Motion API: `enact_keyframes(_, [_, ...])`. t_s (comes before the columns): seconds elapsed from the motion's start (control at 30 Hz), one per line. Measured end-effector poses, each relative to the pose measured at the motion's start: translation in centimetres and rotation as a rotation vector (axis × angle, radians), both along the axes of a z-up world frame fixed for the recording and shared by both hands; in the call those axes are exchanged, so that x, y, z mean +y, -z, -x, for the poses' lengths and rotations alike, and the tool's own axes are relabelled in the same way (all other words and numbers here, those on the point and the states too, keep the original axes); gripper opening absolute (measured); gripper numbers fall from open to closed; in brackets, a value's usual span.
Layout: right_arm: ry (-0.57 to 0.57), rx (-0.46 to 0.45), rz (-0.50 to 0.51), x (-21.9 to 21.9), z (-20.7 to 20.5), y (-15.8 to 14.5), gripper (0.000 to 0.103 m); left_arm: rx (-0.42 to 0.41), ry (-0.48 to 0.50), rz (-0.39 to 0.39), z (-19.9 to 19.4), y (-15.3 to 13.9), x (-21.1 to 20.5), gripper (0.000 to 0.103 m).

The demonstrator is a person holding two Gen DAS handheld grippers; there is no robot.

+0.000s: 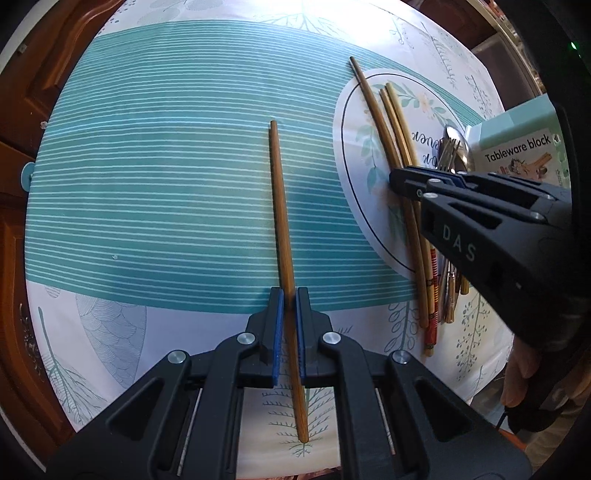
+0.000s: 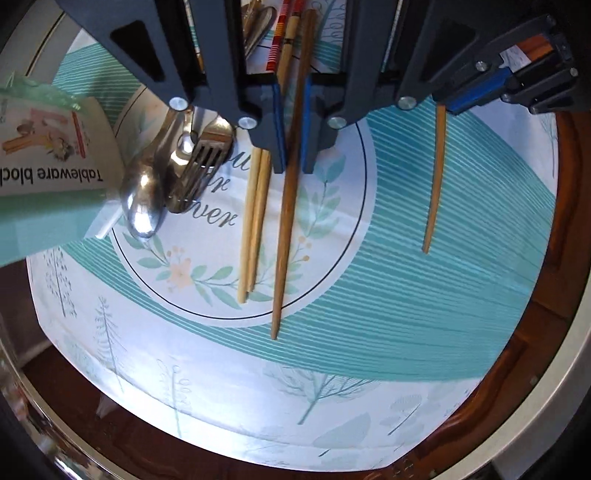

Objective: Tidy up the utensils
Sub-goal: 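Grasp the brown chopstick with the left tool while the right tool grasps another chopstick, then lift the chopstick with the right tool and drop it into the green holder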

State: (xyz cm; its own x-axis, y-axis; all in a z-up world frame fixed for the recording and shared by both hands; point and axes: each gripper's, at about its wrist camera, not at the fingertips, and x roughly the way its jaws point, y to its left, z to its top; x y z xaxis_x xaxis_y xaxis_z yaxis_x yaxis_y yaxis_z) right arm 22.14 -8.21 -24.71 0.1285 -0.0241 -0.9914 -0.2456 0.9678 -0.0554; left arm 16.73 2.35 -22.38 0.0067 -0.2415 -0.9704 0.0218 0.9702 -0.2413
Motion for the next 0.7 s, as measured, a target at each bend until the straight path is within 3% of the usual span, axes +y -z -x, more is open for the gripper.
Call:
enact_keyframes(0.1, [0.014, 0.017, -0.053, -0.7, 0.0, -0.2, 0.006, -0.018, 0.003, 0.013, 0.4, 0.0, 0.1, 0.004])
enact_keyframes(0.27, [0.053, -0.057, -0.296, -4.3, 2.3, -2.7, 0.006, -0.106, 0.021, 0.06, 1.7, -1.2, -0.3, 0.003])
enact_keyframes(0.43, [0.047, -0.323, -0.467, -9.1, 7.7, -8.7, 0.006, -0.317, 0.068, 0.098, 3.6, -5.8, -2.1, 0.003])
enact_keyframes(0.63, [0.051, -0.717, -0.564, -14.5, 15.6, -16.9, 0.006, -0.622, 0.171, 0.12, 6.8, -13.7, -6.6, 0.0])
enact_keyframes(0.7, [0.1, -0.811, -0.555, -16.5, 17.5, -18.3, 0.006, -0.671, 0.209, 0.124, 7.2, -15.5, -8.3, 0.0])
